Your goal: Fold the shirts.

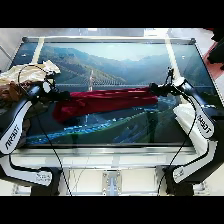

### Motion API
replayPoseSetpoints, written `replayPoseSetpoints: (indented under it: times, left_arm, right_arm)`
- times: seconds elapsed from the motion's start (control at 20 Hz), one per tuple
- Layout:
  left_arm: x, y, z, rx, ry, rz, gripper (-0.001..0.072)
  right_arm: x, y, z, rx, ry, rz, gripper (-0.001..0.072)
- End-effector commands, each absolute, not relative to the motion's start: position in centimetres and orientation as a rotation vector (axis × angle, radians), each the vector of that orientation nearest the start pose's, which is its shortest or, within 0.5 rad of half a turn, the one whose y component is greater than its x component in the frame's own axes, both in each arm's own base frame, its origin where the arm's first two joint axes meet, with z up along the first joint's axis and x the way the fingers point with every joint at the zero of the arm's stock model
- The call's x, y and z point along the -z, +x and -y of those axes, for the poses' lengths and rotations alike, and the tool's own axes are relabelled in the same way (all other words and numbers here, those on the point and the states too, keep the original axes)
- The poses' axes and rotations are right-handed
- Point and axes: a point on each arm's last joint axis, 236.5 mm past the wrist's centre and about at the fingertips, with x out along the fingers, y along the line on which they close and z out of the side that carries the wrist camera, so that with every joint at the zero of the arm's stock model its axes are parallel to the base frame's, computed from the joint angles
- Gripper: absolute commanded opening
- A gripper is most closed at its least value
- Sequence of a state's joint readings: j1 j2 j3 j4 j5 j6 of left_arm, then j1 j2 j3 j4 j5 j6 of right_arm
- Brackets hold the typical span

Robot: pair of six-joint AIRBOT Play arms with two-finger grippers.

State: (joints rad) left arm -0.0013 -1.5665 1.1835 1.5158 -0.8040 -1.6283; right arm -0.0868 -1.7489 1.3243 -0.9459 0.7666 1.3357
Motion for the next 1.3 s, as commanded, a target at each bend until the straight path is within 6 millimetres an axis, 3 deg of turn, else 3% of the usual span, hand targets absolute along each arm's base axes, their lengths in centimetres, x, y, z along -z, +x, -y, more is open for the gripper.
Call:
replayPoseSetpoints:
  times: [0.0,0.1,0.25,0.35,0.45,0.6,0.9,1.25]
  left_arm:
    - [6.5,46.5,1.0,-0.023,-0.114,-1.182,0.0637]
    - [4.4,47.4,1.0,-0.034,-0.137,-1.147,0.0637]
    - [0.0,50.0,1.8,-0.023,-0.204,-1.020,0.0637]
    - [-2.9,51.5,2.8,0.004,-0.269,-0.930,0.0637]
    - [-5.4,52.7,3.7,0.031,-0.329,-0.842,0.0637]
    - [-7.9,54.0,4.0,0.042,-0.375,-0.741,0.0637]
    - [-9.4,55.1,4.7,0.056,-0.387,-0.664,0.0637]
    - [-10.0,55.4,6.1,0.089,-0.391,-0.638,0.0637]
  right_arm:
    - [7.2,51.3,-5.3,-0.185,0.504,-1.098,0.0351]
    - [4.7,51.1,-5.1,-0.217,0.495,-1.097,0.0353]
    - [0.6,51.8,-2.6,-0.223,0.481,-1.042,0.0353]
    - [0.2,52.1,-0.3,-0.189,0.507,-1.025,0.0356]
    - [1.9,50.8,1.0,-0.181,0.544,-1.096,0.0398]
    - [6.0,48.5,1.4,-0.235,0.601,-1.234,0.0456]
    - [10.2,49.9,-0.1,-0.328,0.703,-1.209,0.0490]
    - [10.4,51.4,-2.4,-0.395,0.764,-1.149,0.0490]
